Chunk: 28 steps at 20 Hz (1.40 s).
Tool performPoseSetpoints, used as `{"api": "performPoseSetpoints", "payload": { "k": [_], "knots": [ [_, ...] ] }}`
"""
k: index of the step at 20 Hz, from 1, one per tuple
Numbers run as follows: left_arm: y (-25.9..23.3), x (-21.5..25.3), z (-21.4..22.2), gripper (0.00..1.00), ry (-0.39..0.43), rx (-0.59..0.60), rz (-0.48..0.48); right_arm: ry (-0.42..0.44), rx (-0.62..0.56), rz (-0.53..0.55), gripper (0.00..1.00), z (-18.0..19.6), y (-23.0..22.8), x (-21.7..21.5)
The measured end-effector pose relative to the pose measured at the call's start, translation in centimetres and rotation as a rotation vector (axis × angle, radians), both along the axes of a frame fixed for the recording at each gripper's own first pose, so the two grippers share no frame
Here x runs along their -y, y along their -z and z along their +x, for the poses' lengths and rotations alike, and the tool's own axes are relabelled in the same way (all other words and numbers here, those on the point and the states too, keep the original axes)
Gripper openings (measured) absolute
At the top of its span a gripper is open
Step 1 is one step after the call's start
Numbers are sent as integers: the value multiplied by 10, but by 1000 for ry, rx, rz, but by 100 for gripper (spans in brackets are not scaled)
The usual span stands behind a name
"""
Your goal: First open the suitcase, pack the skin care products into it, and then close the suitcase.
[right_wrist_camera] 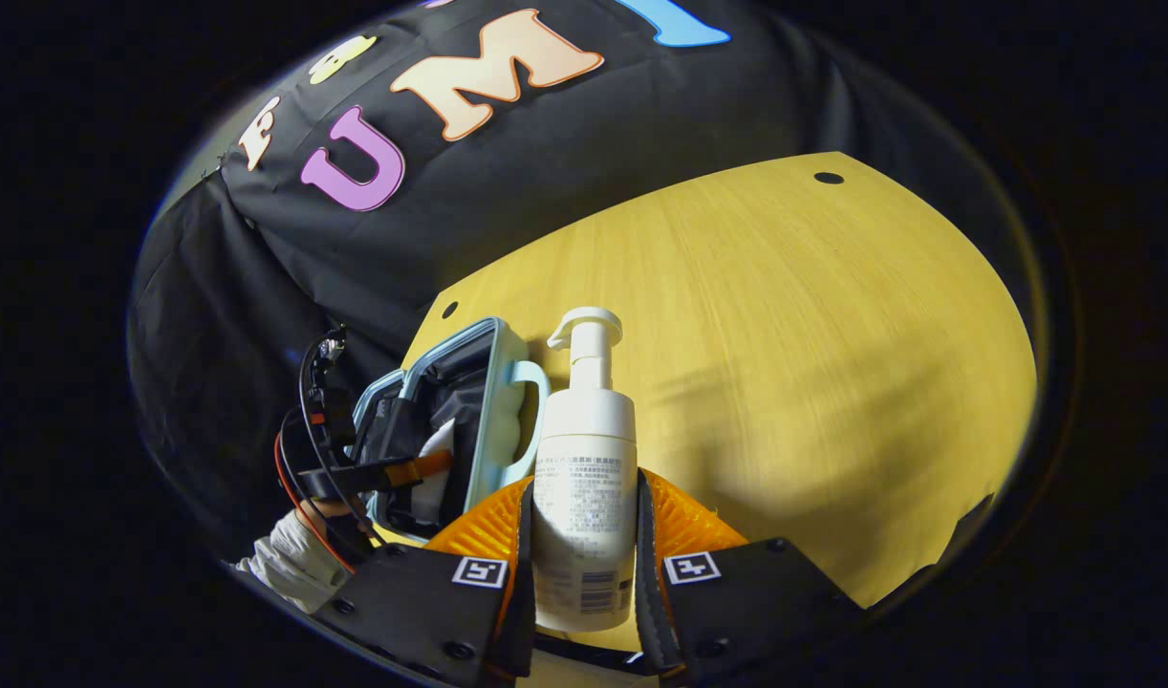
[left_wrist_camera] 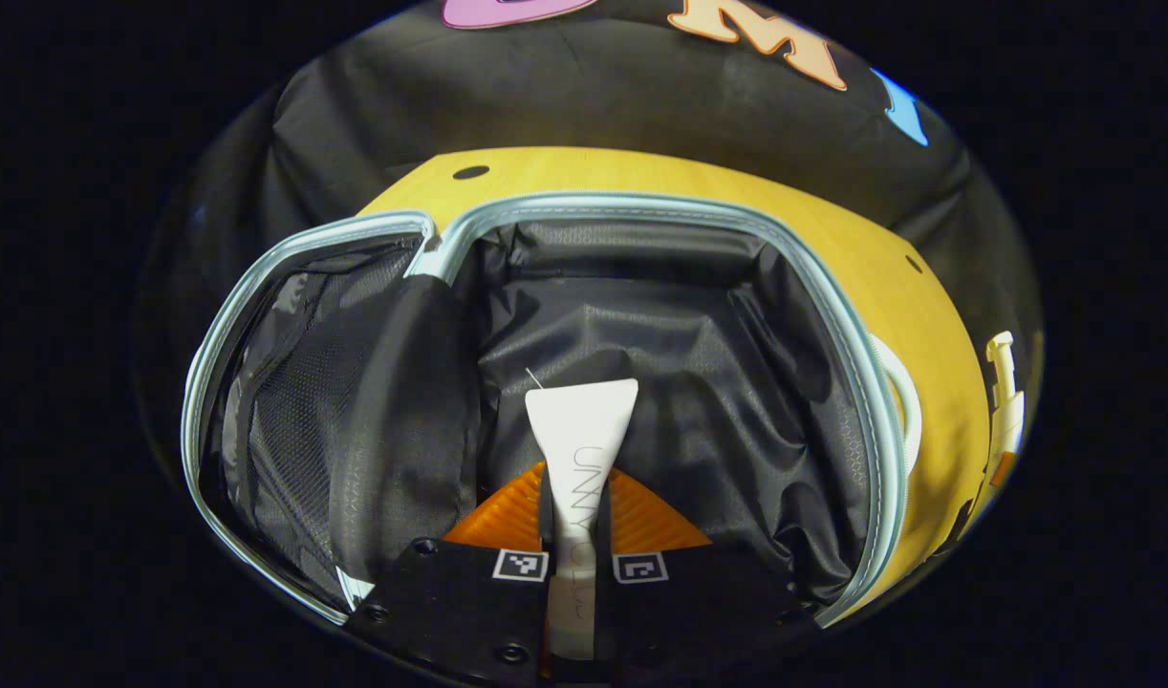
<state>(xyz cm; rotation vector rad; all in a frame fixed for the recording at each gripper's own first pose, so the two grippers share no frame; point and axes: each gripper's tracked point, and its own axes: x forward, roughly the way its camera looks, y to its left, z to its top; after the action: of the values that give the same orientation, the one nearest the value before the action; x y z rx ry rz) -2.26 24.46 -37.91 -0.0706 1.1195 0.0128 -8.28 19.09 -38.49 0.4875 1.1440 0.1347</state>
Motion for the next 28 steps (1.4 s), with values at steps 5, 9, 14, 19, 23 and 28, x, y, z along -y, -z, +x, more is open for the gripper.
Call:
{"api": "performPoseSetpoints", "payload": {
  "k": [5, 9, 14, 19, 23, 28],
  "knots": [
    [-14, 11, -3, 20, 30, 45, -90, -32, 15, 24, 45, 16, -5, -51],
    [-67, 26, 13, 41, 71, 207, -179, -68, 19, 37, 45, 22, -4, -90],
    [-102, -9, 17, 94, 69, 285, -136, -115, 13, 61, 45, 29, 5, -141],
    [-119, -84, 8, 95, -49, 325, -82, -164, -25, 9, 45, 28, 38, -180],
    [-124, -147, -6, 94, -141, 331, -23, -208, -67, -68, 43, 18, 69, -194],
    [-129, -207, -22, 94, -245, 336, 31, -222, -142, -184, 43, 3, 98, -192]
  ]
}}
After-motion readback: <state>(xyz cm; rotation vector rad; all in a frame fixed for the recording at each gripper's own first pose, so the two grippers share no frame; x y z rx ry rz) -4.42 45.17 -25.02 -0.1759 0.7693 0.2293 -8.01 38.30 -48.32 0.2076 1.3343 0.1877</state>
